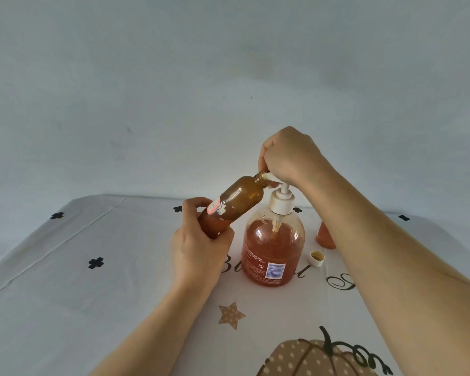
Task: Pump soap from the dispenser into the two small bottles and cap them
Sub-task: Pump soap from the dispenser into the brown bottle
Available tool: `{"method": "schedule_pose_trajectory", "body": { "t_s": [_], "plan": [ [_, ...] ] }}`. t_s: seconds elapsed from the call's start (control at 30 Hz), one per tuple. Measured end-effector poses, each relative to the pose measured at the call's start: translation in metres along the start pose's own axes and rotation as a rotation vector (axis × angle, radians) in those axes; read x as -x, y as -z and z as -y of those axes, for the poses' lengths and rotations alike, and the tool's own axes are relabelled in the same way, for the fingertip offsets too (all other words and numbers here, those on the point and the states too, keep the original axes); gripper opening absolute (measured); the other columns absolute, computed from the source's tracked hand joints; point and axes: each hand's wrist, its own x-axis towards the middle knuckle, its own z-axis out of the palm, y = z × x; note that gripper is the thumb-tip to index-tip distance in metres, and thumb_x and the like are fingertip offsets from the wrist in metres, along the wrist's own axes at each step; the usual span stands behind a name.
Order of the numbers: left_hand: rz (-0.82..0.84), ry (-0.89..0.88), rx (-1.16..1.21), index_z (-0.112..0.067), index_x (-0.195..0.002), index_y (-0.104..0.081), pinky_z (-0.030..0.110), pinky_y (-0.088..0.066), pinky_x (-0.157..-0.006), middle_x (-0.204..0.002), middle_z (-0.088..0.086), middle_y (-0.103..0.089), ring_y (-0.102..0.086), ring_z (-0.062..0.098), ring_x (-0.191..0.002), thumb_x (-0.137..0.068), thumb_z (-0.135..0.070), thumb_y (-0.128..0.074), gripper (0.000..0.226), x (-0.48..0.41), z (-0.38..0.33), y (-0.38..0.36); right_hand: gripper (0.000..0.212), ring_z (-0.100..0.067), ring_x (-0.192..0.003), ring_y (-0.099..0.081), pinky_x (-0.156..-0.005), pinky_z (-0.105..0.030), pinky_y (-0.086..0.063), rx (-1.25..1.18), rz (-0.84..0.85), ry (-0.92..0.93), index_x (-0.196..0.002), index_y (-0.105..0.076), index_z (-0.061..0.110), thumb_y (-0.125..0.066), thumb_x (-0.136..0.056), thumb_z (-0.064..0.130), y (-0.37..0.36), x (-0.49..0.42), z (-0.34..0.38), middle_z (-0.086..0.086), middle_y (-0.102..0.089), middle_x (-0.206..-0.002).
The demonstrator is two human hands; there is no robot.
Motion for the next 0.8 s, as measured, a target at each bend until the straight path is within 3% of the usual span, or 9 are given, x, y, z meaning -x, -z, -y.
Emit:
{"method": "schedule_pose_trajectory", "body": {
  "t_s": [0.17, 0.27, 0.47, 0.8],
  "plan": [
    [0.036, -0.006, 0.039, -0.031, -0.104, -0.041, 0.004, -0.041, -0.049, -0.079, -0.02, -0.054, -0.058, -0.006, -0.063, -0.08, -0.009, -0.069, 0.042, 0.0011, 0.0, 0.0001, 0.027, -0.024, -0.085, -0.066, -0.085, -0.041, -0.057, 0.013, 0.002, 0.012, -0.088, -0.073, 0.011, -0.05, -0.081, 0.002, 0.0002, -0.0011, 0.0024, -0.005, -0.071, -0.09],
    [0.033, -0.007, 0.044, -0.028, -0.1, -0.047, 0.006, -0.042, -0.05, -0.075, -0.016, -0.057, -0.056, -0.008, -0.068, -0.08, -0.009, -0.069, 0.035, -0.0004, 0.0036, -0.0006, 0.026, -0.024, -0.085, -0.066, -0.086, -0.042, -0.057, 0.035, 0.019, 0.008, -0.087, -0.074, 0.012, -0.05, -0.081, 0.002, -0.0024, -0.0034, 0.0032, -0.006, -0.072, -0.091],
    [0.021, -0.019, 0.035, -0.026, -0.092, -0.049, 0.007, -0.041, -0.05, -0.067, -0.011, -0.057, -0.055, -0.007, -0.06, -0.078, -0.007, -0.068, 0.03, -0.0008, 0.0044, -0.0008, 0.026, -0.026, -0.087, -0.066, -0.087, -0.043, -0.057, 0.033, 0.045, 0.001, -0.089, -0.074, 0.011, -0.05, -0.082, 0.003, -0.0036, -0.0053, 0.0028, -0.006, -0.072, -0.092],
    [0.016, -0.013, 0.03, -0.026, -0.094, -0.05, 0.006, -0.041, -0.052, -0.07, -0.013, -0.057, -0.054, -0.007, -0.065, -0.078, -0.009, -0.069, 0.03, -0.0007, 0.0056, -0.0013, 0.026, -0.027, -0.087, -0.067, -0.087, -0.043, -0.058, 0.028, 0.072, 0.001, -0.089, -0.074, 0.01, -0.05, -0.082, 0.003, -0.0036, -0.0045, 0.0037, -0.007, -0.072, -0.091]
  ]
}}
